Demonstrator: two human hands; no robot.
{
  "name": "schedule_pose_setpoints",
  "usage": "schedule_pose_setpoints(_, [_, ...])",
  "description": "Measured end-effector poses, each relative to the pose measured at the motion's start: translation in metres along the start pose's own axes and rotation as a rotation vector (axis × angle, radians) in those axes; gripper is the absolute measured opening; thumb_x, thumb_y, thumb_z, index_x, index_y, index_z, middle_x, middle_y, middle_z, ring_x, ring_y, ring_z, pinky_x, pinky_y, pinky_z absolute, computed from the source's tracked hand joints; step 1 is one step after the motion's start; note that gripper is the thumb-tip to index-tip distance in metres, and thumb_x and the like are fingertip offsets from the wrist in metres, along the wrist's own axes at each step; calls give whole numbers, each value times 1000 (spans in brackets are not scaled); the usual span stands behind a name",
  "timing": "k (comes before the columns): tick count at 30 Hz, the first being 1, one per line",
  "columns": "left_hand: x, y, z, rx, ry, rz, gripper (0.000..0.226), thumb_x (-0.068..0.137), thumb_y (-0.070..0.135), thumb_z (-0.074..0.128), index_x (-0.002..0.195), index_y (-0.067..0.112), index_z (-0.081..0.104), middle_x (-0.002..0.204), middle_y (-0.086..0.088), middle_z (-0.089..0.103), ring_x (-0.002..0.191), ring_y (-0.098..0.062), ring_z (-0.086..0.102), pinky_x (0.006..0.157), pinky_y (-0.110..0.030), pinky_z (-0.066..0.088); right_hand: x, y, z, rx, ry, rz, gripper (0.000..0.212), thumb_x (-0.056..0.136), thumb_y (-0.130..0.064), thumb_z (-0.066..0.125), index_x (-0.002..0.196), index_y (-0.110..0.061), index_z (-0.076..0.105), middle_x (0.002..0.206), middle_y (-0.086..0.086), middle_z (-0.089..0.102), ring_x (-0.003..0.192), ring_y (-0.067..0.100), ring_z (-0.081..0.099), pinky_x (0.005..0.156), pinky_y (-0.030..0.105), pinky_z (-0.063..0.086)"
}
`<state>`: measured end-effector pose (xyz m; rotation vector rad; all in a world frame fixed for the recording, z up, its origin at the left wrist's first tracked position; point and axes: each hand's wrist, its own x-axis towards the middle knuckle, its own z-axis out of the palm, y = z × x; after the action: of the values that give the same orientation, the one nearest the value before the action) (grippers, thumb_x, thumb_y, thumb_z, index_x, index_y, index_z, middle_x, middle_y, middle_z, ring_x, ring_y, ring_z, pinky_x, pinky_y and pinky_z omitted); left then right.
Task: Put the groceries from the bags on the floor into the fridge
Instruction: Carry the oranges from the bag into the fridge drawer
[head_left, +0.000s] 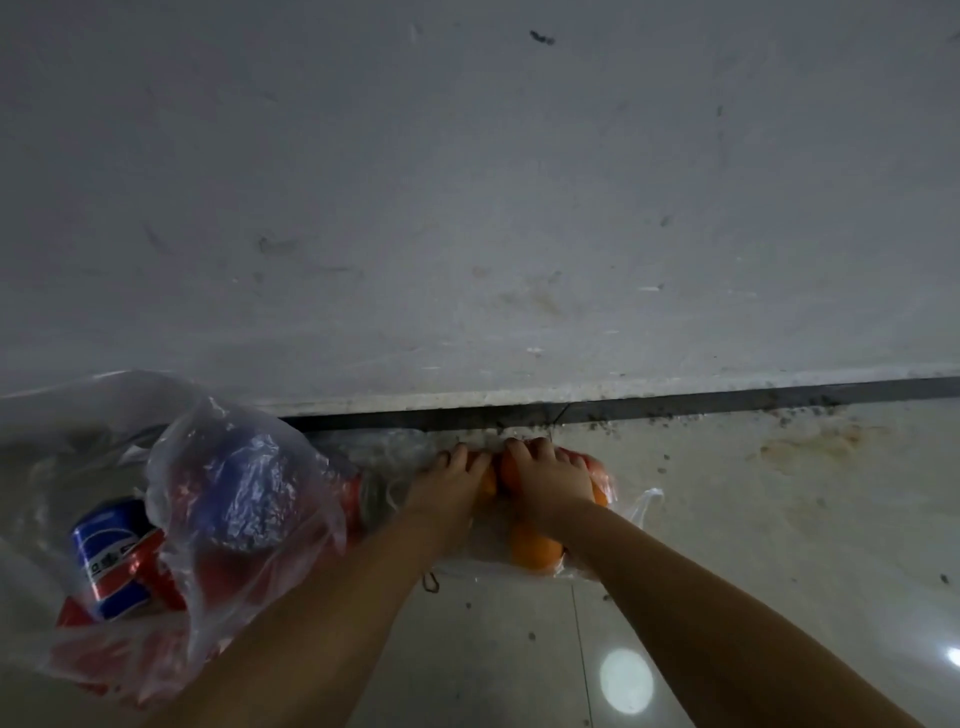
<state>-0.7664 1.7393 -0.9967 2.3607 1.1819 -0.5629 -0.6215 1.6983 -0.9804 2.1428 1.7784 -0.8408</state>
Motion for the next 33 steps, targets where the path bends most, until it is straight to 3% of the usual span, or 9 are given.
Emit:
schedule_pose_setpoints(4, [-17,-2,-9,-68,56,24,73,88,26,56,148,22,15,146,-12,27,124,-36,44,96,-42,45,-18,-4,-10,188,42,15,68,86,-37,63,142,-30,26,147,10,31,132,34,37,108,51,33])
schedule_pose_setpoints(8, [-82,9,-38,-187,111,-14,68,84,33,62,143,17,32,133,-14,41,116,-36,49,91,-38,44,-72,-16,-39,304,7,133,73,82,-44,63,142,-33,22,147,10,30,131,36,37,102,60,39])
schedule_pose_setpoints(14, [-202,56,-131,-336,-18,-44,73,82,28,67,142,19,27,138,-14,32,118,-30,47,93,-38,48,-199,-37,-111,299,-65,155,71,83,-31,65,140,-32,22,148,12,27,129,35,38,95,44,46])
schedule_pose_setpoints(21, [-317,109,-247,-302,-103,12,79,83,30,66,146,23,18,145,-10,26,125,-28,43,97,-37,46,-335,-54,-215,426,-70,280,75,82,-32,64,143,-30,21,137,8,36,119,29,44,92,38,44])
schedule_pose_setpoints(27, [-419,141,-324,-295,-68,106,78,84,33,64,146,27,16,146,-6,25,130,-26,37,98,-34,41,-451,-64,-284,522,57,335,70,81,-35,65,139,-29,26,135,7,37,117,28,46,91,38,46])
schedule_pose_setpoints(33, [-510,196,-384,-200,-19,240,80,82,35,67,144,27,17,147,-8,26,127,-29,42,97,-41,46,-596,-73,-324,650,236,483,68,82,-34,66,138,-27,28,134,9,37,115,31,47,93,42,48])
